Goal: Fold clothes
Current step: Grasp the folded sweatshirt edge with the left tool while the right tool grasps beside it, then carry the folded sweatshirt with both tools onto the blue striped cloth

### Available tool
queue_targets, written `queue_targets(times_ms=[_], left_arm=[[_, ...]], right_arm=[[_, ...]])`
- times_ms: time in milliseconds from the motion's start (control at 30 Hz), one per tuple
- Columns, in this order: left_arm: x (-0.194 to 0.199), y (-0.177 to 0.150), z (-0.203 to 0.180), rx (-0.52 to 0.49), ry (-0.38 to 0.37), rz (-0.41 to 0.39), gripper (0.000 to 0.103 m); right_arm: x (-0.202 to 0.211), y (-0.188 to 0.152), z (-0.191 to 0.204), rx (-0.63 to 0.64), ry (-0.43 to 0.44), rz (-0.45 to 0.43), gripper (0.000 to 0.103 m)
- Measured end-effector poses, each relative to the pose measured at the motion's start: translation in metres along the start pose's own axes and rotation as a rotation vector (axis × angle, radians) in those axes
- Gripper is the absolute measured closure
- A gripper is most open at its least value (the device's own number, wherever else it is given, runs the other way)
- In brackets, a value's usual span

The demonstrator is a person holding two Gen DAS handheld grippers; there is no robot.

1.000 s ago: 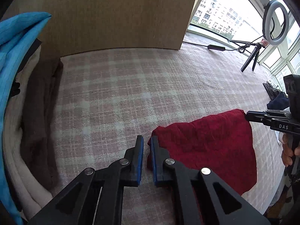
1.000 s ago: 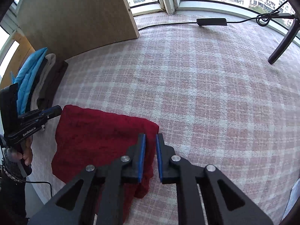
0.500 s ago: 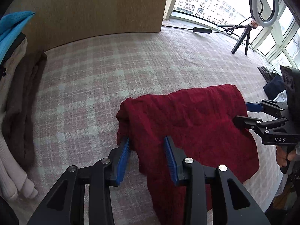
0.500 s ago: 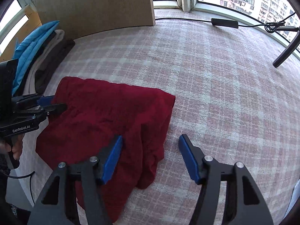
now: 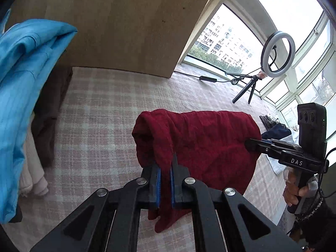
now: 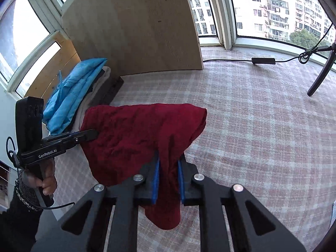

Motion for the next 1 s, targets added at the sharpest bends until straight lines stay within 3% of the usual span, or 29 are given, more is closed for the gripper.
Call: queue_targets(times_ms=[200,400,533,833,1000], left_arm=[[0.116,0.023,-0.012,-0.071,0.065,-0.158,0.097],[0.194,0.030,0.007,-0.082,0.166,-0.224,0.097],[0.208,0.032,0.016,-0.076,0.188,-0.228,0.097],[0.232,0.042,0.010,-0.129,0.215,-0.251,0.097],[0.258,0.070,0.048,-0.125,0.303,-0.251,0.097]], right_arm=[[0.059,0.042,0.080,0.121,0.103,-0.124,0.089],[0.084,0.078,0.164,0.255,0.167,-0.196,0.089],[0.091,0.083,0.195,0.295,0.179,-0.217,0.088],[0.092,0.092,0.196,0.216,0.235,-0.189,0.089],[0.071,0.114,0.241,0.207,0.282,-0.172,0.088]])
Point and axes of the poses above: each gripper's, at about its wrist camera, not at the fingertips, and x roughly against the way its jaws point, z to its left, y to its top, the point moved 4 cm from there along -x, roughly the way its jaws point, and after that the axes turned 13 degrees about -y, right-handed, at the moved point
